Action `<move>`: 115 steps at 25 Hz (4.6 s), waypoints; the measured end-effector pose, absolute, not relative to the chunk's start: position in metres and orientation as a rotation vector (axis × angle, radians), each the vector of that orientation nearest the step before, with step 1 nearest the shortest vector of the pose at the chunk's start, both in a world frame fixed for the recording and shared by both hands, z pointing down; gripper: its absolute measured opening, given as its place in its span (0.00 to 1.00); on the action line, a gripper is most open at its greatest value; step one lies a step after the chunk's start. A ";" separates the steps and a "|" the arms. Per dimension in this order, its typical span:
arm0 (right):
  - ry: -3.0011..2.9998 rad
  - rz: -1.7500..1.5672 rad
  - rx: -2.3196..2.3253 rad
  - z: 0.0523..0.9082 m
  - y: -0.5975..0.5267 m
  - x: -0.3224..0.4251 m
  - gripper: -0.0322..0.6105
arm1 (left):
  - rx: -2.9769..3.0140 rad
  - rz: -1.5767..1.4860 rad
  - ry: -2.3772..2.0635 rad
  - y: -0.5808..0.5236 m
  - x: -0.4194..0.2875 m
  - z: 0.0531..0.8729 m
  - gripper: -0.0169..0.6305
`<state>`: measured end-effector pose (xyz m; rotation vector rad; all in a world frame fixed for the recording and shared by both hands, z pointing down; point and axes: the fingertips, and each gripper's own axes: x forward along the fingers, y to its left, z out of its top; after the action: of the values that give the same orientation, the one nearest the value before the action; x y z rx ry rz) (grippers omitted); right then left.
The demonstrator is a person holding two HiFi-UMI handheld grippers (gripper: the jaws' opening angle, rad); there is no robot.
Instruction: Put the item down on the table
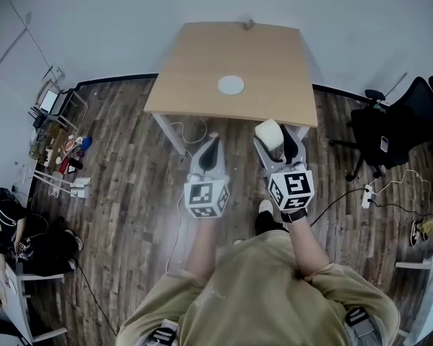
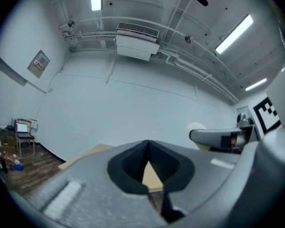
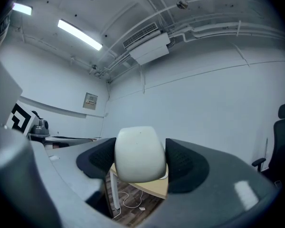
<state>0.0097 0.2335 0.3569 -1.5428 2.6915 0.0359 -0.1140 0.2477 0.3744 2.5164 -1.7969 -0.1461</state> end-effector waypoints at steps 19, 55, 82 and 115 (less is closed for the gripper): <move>2.737 -0.035 -1.245 0.332 -0.042 -0.039 0.56 | 2.475 -0.080 -2.066 0.002 -0.139 0.326 0.03; 2.877 -0.404 -1.484 0.515 -0.350 -0.036 0.56 | 2.316 0.181 -1.753 -0.315 -0.134 0.516 0.03; 3.409 -0.669 -1.491 0.744 -0.371 -0.123 0.56 | 2.106 0.260 -1.629 -0.367 -0.182 0.645 0.03; 3.342 -0.597 -1.458 0.687 -0.347 -0.109 0.49 | 2.168 0.181 -1.762 -0.323 -0.193 0.569 0.03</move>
<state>-0.1095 -0.3472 0.6872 -1.4577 3.3419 -0.5972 -0.1927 -0.3233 0.5688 2.1677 -1.7622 0.1812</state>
